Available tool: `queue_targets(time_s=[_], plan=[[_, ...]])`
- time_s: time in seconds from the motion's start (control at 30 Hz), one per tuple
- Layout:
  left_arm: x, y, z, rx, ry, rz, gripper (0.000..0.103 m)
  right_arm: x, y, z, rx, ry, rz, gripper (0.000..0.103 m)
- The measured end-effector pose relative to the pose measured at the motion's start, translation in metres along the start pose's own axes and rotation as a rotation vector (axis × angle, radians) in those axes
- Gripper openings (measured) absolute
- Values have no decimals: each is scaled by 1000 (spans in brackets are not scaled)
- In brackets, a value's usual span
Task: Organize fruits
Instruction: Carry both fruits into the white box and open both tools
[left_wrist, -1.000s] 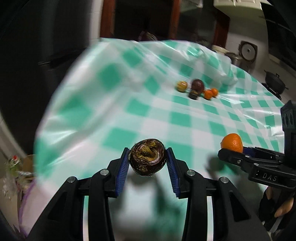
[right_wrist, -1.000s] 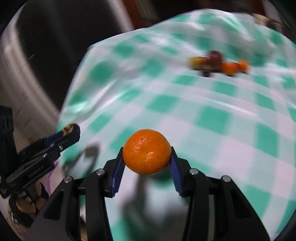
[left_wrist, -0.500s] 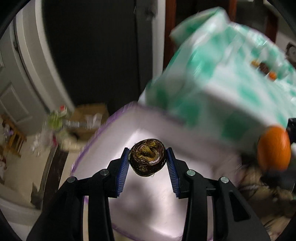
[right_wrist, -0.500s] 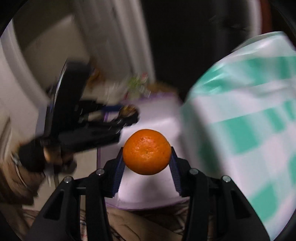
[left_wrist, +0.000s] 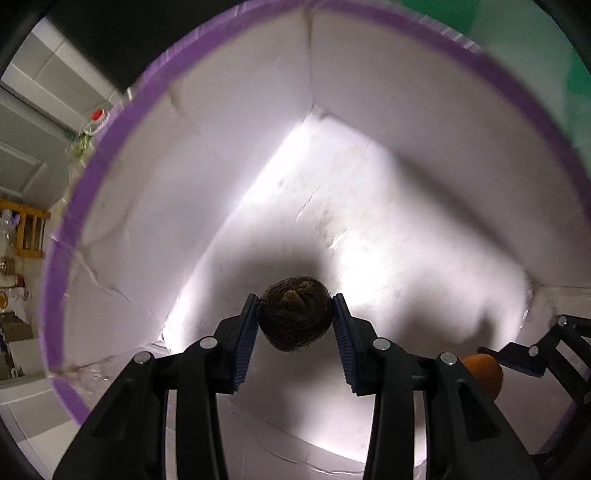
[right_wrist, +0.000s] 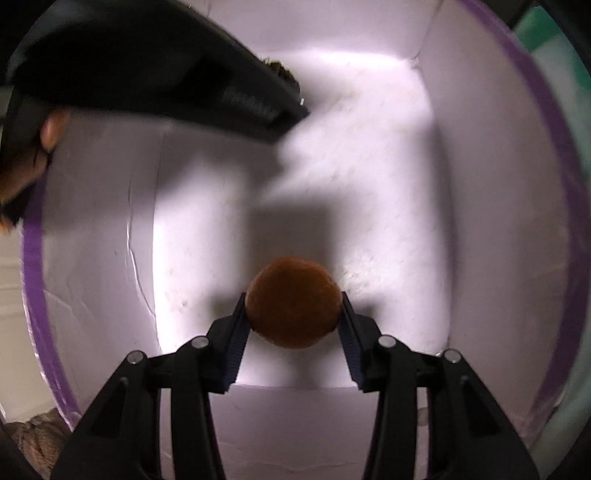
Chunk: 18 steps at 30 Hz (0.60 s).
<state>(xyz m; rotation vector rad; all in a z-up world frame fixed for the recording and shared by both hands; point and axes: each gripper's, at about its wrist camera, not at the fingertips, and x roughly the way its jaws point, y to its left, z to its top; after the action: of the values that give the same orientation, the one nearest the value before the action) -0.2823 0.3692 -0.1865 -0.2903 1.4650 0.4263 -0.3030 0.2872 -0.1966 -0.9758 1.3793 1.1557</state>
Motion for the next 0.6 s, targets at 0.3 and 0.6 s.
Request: queue_targets(time_s=[0.3,0.6], plan=[[2,3,0,-8,48,7,41,-1,23,-4,8,15,-22,60],[-55,33,-10,-159,-51,2,80,-80,42,-31,95,-79,103,78]])
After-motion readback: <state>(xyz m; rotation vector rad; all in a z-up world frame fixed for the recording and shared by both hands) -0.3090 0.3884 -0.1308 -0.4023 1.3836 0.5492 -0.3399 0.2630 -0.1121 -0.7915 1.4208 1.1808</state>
